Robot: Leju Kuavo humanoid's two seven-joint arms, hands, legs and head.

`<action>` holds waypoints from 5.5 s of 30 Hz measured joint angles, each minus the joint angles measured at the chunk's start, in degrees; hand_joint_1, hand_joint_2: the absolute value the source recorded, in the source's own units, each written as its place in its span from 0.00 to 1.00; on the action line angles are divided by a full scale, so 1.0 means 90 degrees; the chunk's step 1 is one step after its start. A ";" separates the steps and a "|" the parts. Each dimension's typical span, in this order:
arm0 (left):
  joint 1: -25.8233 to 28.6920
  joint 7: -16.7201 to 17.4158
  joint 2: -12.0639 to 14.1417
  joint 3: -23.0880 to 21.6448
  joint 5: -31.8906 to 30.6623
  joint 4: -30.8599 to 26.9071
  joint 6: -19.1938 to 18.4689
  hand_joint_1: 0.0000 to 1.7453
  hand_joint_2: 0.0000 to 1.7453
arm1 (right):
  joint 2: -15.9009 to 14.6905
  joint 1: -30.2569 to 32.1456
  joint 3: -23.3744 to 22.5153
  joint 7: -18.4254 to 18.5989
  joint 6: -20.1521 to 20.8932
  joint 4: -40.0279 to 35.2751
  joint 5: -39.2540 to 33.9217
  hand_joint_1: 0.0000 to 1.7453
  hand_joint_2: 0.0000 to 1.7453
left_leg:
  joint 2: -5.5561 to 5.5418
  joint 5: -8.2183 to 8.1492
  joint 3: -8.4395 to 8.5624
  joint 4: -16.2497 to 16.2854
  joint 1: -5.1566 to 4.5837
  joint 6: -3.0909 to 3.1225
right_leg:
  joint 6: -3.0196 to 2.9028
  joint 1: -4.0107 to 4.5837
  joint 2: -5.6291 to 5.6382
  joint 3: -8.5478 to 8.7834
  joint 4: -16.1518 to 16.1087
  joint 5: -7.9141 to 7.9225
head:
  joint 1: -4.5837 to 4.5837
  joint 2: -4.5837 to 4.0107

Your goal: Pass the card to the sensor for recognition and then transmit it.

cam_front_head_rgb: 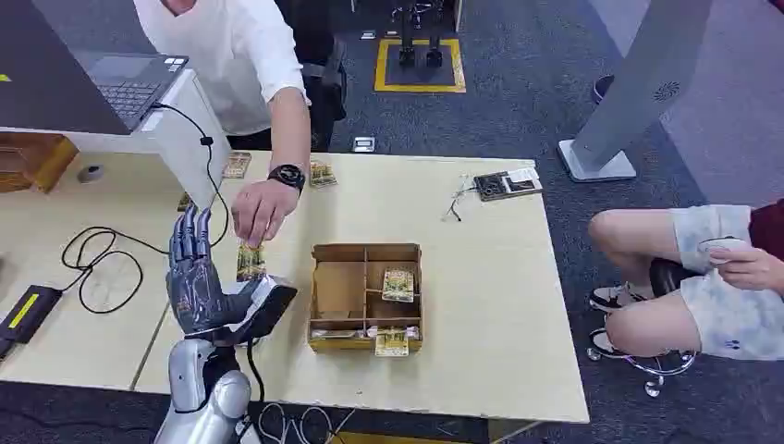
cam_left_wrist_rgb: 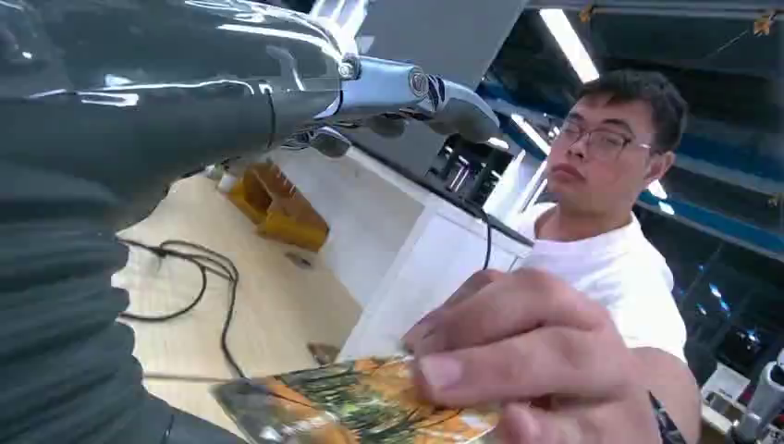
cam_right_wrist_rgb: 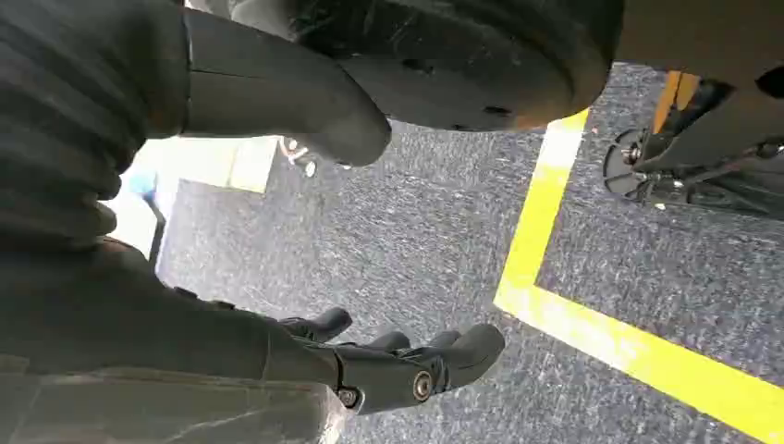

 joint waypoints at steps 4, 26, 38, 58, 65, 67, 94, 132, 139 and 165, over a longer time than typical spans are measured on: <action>-0.0133 0.0080 0.0019 0.0097 -0.0438 0.0090 0.0000 0.92 1.00 | 0.0000 0.0001 -0.0002 0.0027 0.0005 0.0000 0.0032 0.00 1.00 | 0.0000 0.0000 0.0000 0.0000 0.0000 0.0000 | 0.0000 0.0000 0.0000 0.0000 0.0001 0.0000 | 0.0000 0.0000; -0.0214 -0.1049 -0.0491 0.1006 -0.0547 0.0121 0.0000 1.00 1.00 | 0.0000 0.0003 -0.0002 0.0097 0.0039 0.0000 0.0112 0.00 1.00 | 0.0000 0.0000 0.0000 0.0000 0.0000 0.0000 | 0.0000 0.0000 0.0000 0.0000 0.0001 0.0000 | 0.0000 0.0000; -0.0213 -0.1350 -0.0702 0.1246 0.0233 0.0121 0.0000 1.00 1.00 | 0.0000 0.0003 -0.0002 0.0107 0.0034 0.0000 0.0114 0.00 1.00 | 0.0000 0.0000 0.0000 0.0000 0.0000 0.0000 | 0.0000 0.0000 0.0000 -0.0001 0.0001 0.0000 | 0.0000 0.0000; -0.0639 -0.0469 0.0284 -0.0182 0.6721 0.1306 -0.1202 1.00 1.00 | 0.0002 0.0012 -0.0082 -0.0005 -0.0073 0.0000 0.0109 0.00 1.00 | 0.0002 0.0003 0.0001 0.0001 -0.0001 -0.0005 | -0.0002 0.0000 0.0002 -0.0005 0.0003 0.0001 | 0.0000 0.0000; -0.0695 -0.0369 0.0600 -0.0578 0.7263 0.1586 -0.1368 1.00 1.00 | 0.0015 0.0021 -0.0143 -0.0007 -0.0087 0.0000 0.0109 0.00 1.00 | 0.0003 0.0003 0.0001 0.0001 0.0000 -0.0005 | -0.0002 0.0000 0.0003 -0.0005 0.0004 0.0001 | 0.0000 0.0000; -0.0700 -0.0340 0.0694 -0.0649 0.7268 0.1666 -0.1448 1.00 1.00 | 0.0017 0.0021 -0.0177 -0.0010 -0.0085 0.0000 0.0109 0.00 1.00 | 0.0004 0.0003 0.0001 0.0001 0.0000 -0.0005 | -0.0002 0.0000 0.0003 -0.0005 0.0005 0.0001 | 0.0000 0.0000; -0.1467 0.0136 0.1115 -0.1141 0.5794 0.3305 -0.1236 1.00 1.00 | 0.0051 0.0024 -0.0284 -0.0007 -0.0146 0.0000 0.0219 0.00 1.00 | 0.0002 0.0015 0.0010 0.0000 0.0000 -0.0022 | -0.0016 0.0000 0.0002 0.0000 0.0014 0.0011 | 0.0000 0.0000; -0.1630 -0.1466 0.0422 0.2149 0.3247 0.4046 0.0000 1.00 1.00 | 0.0104 0.0018 -0.0379 0.0097 -0.0175 0.0000 0.0541 0.00 1.00 | 0.0003 0.0024 0.0004 0.0000 0.0001 -0.0034 | -0.0023 0.0000 0.0005 -0.0015 0.0027 0.0014 | 0.0000 0.0000; -0.1517 -0.2079 0.0095 0.2933 0.2960 0.3455 0.0000 1.00 1.00 | 0.0107 0.0016 -0.0381 0.0100 -0.0172 0.0000 0.0573 0.00 1.00 | 0.0003 0.0024 0.0002 0.0000 0.0000 -0.0034 | -0.0023 0.0000 0.0005 -0.0016 0.0027 0.0014 | -0.0002 0.0000; -0.0511 -0.2960 -0.0952 0.2673 0.2321 0.0211 0.0000 1.00 1.00 | 0.0107 0.0021 -0.0425 -0.0039 -0.0088 -0.0002 0.0714 0.00 1.00 | 0.0003 0.0023 -0.0006 0.0001 0.0000 -0.0034 | -0.0023 0.0000 0.0006 -0.0025 0.0026 0.0013 | 0.0000 0.0000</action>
